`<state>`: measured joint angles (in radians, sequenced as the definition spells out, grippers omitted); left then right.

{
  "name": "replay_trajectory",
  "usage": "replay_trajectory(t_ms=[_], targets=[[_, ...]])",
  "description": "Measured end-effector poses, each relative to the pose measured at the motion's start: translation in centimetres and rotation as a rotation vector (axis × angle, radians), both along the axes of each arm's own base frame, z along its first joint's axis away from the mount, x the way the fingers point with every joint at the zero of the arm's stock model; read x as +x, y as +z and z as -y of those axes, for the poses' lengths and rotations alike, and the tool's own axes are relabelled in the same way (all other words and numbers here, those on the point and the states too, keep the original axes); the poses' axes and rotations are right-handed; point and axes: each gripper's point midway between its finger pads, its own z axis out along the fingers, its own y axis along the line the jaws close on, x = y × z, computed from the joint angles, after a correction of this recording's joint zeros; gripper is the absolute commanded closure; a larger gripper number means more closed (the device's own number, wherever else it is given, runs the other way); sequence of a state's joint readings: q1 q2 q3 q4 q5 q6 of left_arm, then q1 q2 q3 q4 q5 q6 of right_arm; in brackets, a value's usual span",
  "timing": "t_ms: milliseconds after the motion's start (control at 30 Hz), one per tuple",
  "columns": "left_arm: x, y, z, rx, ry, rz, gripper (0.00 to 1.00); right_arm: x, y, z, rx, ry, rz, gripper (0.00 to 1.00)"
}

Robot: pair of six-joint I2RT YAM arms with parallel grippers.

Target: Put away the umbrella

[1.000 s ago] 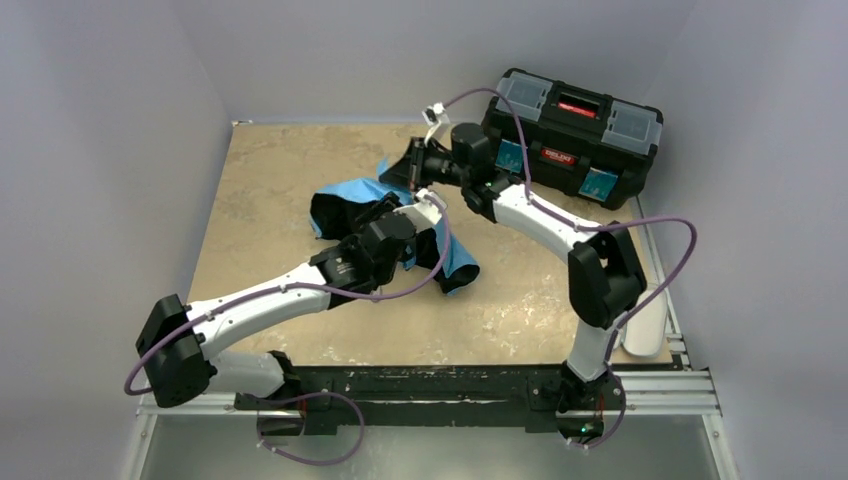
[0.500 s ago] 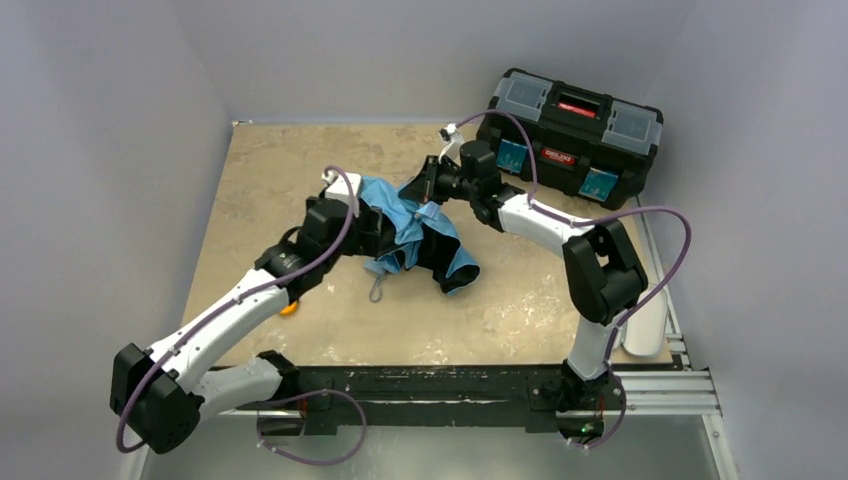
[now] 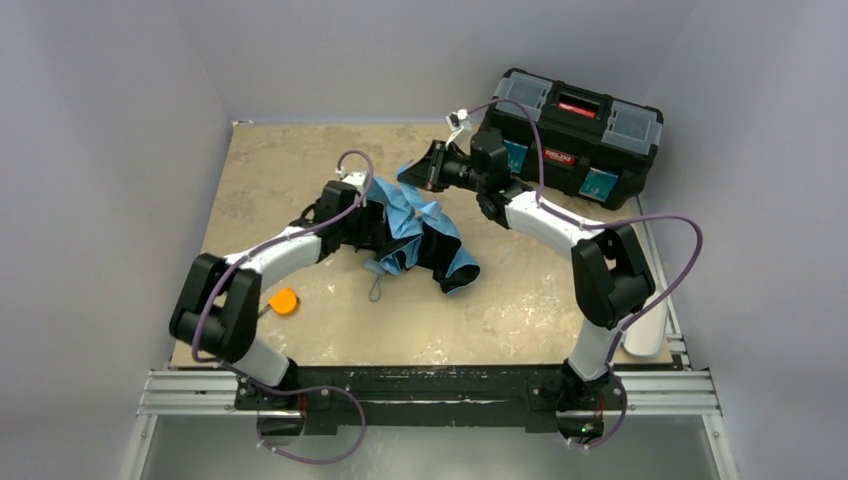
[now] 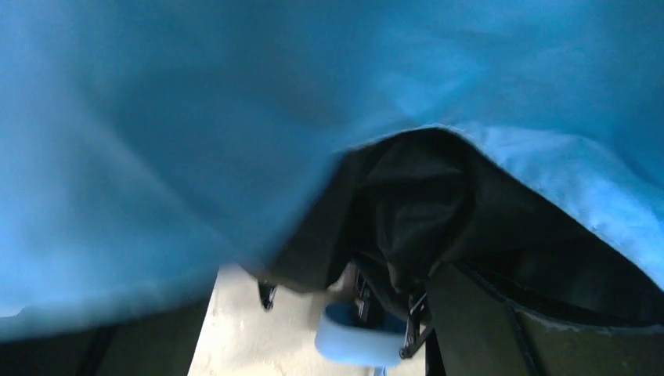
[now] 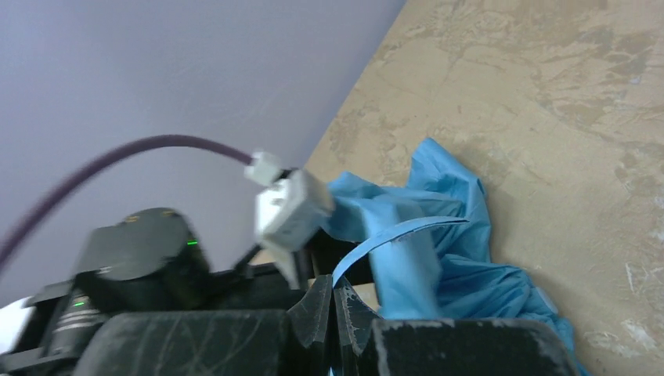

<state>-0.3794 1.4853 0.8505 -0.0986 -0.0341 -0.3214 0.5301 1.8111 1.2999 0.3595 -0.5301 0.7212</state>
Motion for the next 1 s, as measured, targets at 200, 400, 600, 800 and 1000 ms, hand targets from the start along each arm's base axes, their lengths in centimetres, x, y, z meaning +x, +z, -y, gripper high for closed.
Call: replay_trajectory(t_ms=[200,400,600,800,1000], targets=[[2.0,-4.4,2.3,-0.008,-0.058,-0.111,0.0,-1.3,1.7,0.4,0.044,0.016,0.001,1.0],[3.5,-5.1,4.7,0.021,-0.074,-0.082,0.6,-2.3,1.5,0.6,0.05,0.029,-0.023,1.0],[2.8,-4.5,8.0,0.092,-0.107,-0.026,0.91,-2.3,1.4,0.7,0.049,0.026,-0.038,1.0],[1.6,-4.7,8.5,0.07,-0.096,-0.002,0.82,-2.4,1.2,0.9,0.044,0.022,-0.052,1.0],[-4.2,-5.0,9.2,0.051,-0.146,-0.015,0.97,-3.3,2.6,1.4,0.054,0.023,-0.037,1.0]])
